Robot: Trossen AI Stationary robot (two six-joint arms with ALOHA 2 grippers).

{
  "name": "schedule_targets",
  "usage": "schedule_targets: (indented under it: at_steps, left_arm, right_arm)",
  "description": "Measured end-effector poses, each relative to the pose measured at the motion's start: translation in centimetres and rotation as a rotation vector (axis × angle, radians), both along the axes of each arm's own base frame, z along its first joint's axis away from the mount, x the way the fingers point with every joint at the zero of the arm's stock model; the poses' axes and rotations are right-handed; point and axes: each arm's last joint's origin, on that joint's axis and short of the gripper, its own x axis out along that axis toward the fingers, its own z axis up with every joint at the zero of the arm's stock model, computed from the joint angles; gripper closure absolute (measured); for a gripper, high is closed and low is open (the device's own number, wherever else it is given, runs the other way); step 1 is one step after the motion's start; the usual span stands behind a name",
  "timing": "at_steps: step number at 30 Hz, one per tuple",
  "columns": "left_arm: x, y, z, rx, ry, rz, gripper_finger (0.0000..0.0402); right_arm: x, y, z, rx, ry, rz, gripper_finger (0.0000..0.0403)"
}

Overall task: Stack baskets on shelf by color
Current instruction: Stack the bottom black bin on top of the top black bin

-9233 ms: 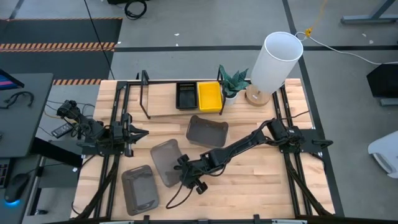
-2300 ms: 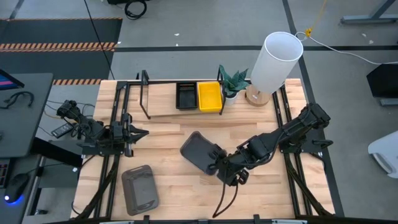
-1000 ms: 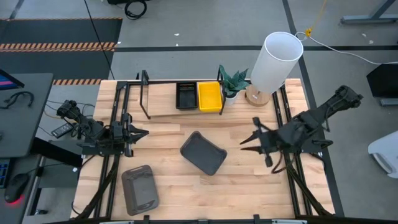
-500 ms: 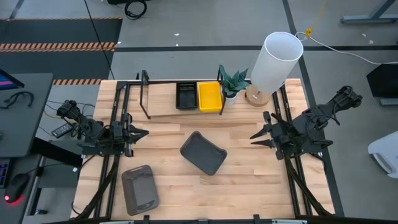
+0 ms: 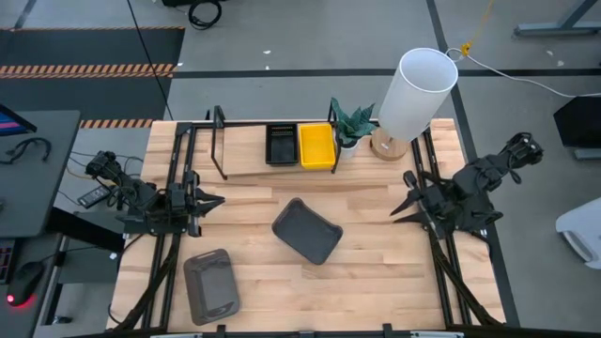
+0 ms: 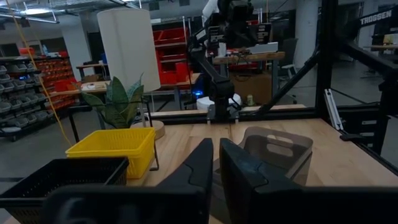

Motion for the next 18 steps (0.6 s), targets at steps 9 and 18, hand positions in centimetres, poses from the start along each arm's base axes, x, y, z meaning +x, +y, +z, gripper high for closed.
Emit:
schedule_targets:
  at_steps: [9, 18]
  left_arm:
    - [0.0, 0.0, 0.0, 0.000, 0.000, 0.000, 0.0371]
    - [0.0, 0.0, 0.0, 0.000, 0.000, -0.001, 0.0365]
  right_arm:
    - [-1.4, -0.8, -2.7, 0.039, -0.081, 0.014, 0.0313]
    - [-2.6, -1.4, -4.5, 0.038, -0.162, 0.026, 0.0313]
